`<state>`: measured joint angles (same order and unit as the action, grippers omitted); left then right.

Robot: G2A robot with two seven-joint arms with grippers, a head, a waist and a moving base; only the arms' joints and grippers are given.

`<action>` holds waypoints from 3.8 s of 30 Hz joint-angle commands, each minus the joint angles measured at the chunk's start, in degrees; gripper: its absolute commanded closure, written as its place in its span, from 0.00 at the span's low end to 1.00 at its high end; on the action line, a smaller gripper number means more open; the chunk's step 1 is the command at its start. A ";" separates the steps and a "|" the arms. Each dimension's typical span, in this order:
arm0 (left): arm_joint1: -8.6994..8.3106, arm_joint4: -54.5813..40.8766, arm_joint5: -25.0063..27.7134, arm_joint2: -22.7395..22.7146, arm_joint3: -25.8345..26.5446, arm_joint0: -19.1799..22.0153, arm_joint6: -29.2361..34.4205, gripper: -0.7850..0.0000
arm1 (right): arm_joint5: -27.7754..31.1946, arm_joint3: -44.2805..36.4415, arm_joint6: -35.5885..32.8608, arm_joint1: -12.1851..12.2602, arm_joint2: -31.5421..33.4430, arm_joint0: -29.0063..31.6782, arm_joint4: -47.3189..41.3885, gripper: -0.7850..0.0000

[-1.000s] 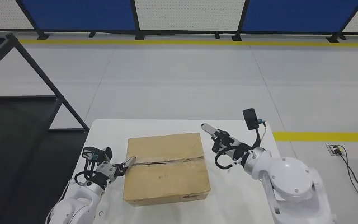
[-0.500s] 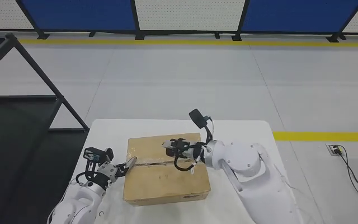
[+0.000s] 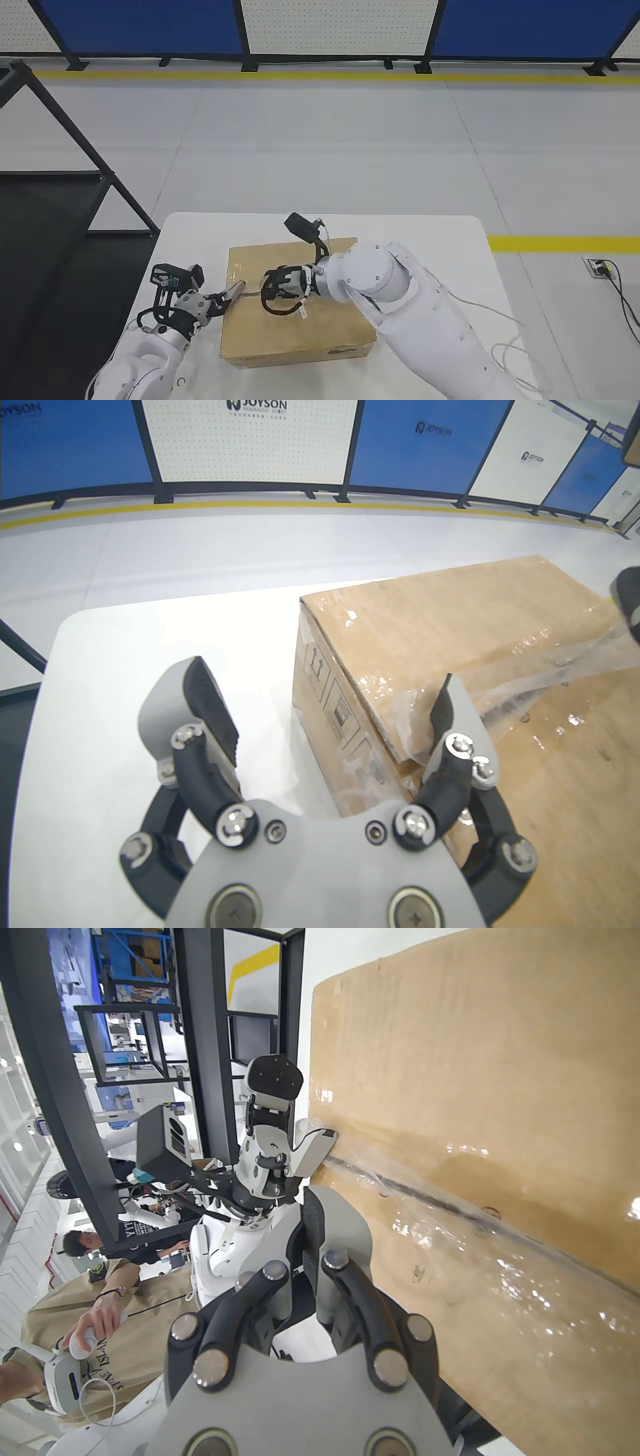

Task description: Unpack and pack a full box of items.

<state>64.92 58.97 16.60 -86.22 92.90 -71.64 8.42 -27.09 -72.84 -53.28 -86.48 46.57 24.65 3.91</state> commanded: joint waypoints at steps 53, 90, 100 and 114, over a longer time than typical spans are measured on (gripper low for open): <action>0.10 0.75 -0.21 0.18 0.66 -0.88 -0.39 0.00 | -16.04 -5.70 -6.65 4.42 7.05 4.86 14.49 1.00; 0.23 1.51 -0.50 0.73 1.32 -1.04 -0.14 0.00 | -16.49 -29.05 -6.57 13.56 27.34 26.07 16.20 1.00; 0.30 1.85 -0.99 1.06 1.30 -0.92 0.21 0.00 | -13.05 -30.67 -4.59 14.47 32.68 30.41 10.03 0.77; 0.33 -0.46 -1.32 -0.39 3.78 -2.34 -0.71 0.00 | -8.58 -19.78 -4.50 12.54 17.19 16.04 8.03 1.00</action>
<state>65.24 59.71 15.03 -86.30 96.14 -73.46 7.84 -35.64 -93.73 -57.50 -73.76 64.72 42.02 12.22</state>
